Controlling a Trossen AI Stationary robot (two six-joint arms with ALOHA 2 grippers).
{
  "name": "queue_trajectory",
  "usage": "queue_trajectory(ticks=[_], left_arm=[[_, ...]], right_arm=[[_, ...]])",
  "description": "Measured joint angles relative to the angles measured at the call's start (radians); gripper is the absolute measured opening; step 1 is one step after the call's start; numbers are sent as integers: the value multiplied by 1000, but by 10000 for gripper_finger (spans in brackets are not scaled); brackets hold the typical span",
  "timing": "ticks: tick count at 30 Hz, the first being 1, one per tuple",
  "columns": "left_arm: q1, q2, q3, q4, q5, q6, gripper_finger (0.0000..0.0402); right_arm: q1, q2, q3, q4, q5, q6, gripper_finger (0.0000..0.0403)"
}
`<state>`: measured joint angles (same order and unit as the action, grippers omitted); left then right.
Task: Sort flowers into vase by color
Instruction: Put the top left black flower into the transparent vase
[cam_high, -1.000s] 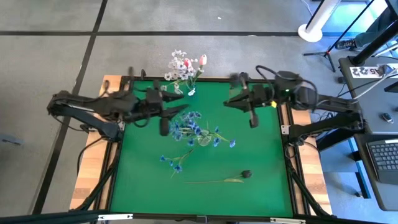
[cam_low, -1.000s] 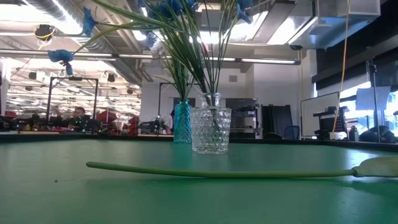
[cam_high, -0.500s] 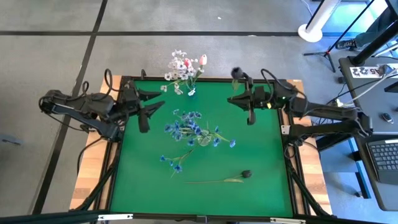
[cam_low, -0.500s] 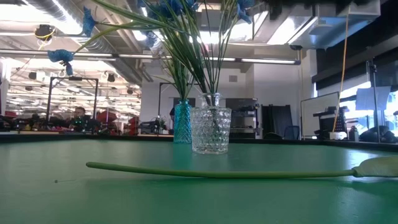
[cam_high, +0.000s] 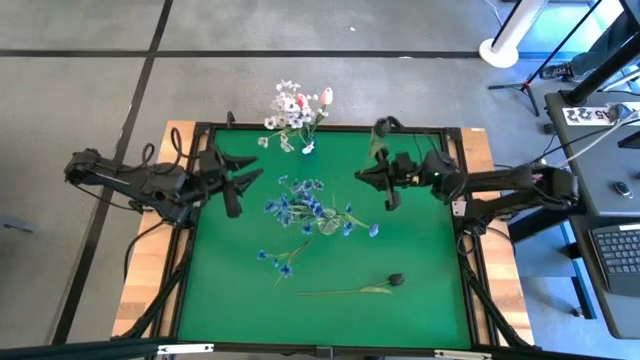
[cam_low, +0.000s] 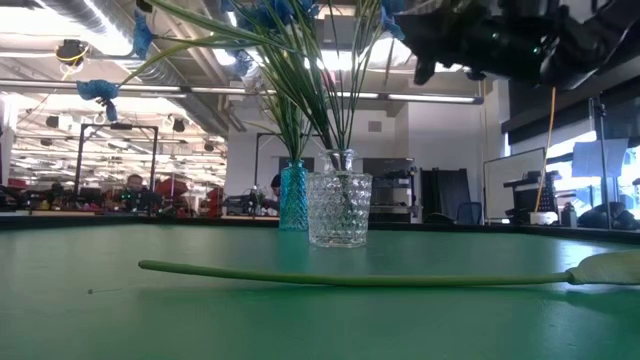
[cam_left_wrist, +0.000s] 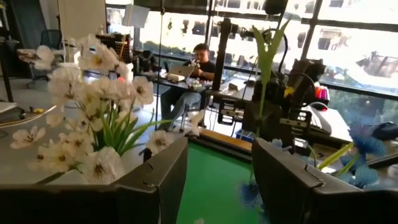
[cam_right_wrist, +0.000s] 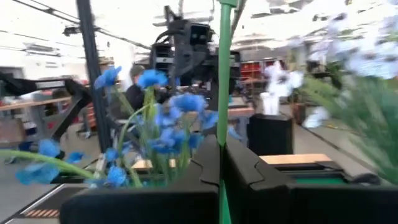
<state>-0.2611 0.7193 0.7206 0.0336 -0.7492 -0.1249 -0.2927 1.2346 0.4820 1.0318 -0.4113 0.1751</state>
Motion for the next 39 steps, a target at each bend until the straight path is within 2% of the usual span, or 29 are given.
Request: queue_trajectory(ticks=[11, 23, 29, 39], left_arm=[[0, 0, -43, 13, 1, -33, 174], [0, 0, -43, 4, 2, -32, 174], [0, 0, -43, -17, 3, -58, 174], [0, 0, -43, -50, 2, -79, 174]], right_arm=[[29, 265, 6, 272, -8, 51, 0], [159, 472, 114, 315, 19, 34, 0], [161, 517, 127, 279, 19, 29, 0], [161, 517, 126, 236, 36, 0, 0]])
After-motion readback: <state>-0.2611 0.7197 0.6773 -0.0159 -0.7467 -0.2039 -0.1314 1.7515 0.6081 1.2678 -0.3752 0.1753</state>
